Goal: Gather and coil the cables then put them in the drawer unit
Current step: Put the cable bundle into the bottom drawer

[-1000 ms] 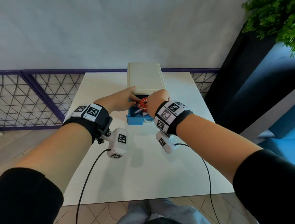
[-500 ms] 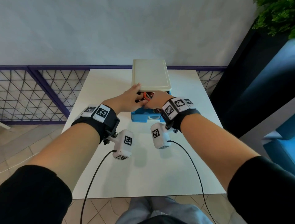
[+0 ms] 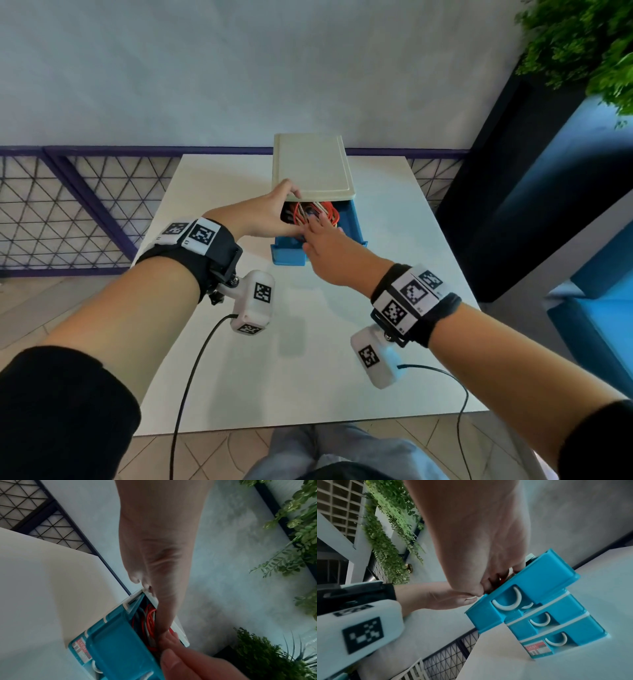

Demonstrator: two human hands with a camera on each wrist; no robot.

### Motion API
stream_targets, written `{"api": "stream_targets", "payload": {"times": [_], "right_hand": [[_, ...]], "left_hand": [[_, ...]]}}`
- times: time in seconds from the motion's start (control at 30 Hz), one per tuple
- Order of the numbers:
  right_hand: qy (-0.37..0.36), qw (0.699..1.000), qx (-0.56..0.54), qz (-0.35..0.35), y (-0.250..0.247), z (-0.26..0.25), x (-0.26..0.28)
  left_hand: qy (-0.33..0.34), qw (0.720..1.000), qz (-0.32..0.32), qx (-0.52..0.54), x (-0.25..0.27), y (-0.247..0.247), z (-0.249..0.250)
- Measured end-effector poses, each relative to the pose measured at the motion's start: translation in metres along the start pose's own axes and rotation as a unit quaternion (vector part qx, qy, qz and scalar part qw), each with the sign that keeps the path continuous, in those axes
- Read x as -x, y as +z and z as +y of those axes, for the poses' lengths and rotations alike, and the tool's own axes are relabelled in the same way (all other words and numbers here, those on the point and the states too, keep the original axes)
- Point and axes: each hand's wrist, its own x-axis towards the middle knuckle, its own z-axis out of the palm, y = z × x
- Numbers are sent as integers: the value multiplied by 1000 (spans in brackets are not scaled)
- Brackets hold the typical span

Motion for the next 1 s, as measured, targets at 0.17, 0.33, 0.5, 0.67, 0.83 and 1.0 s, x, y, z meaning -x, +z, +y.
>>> {"api": "stream_targets", "payload": {"times": [0.17, 0.33, 0.5, 0.67, 0.83, 1.0], "right_hand": [[-50, 994, 86, -45, -5, 0, -22], [5, 997, -40, -66, -21, 6, -35], [25, 990, -140, -5, -33, 27, -41], [94, 970, -166, 154, -34, 56, -51], [116, 961, -181, 172, -31, 66, -62], [131, 961, -161, 183, -29, 61, -64]], "left_hand": [[-5, 990, -88, -109, 2, -6, 3], [-39, 972, -125, -194, -1, -6, 13], [-6, 978, -34, -204, -6, -2, 4], [0, 975, 8, -224, -14, -6, 6], [17, 980, 61, -190, -22, -6, 5], [44, 957, 220, -186, -32, 8, 7]]}}
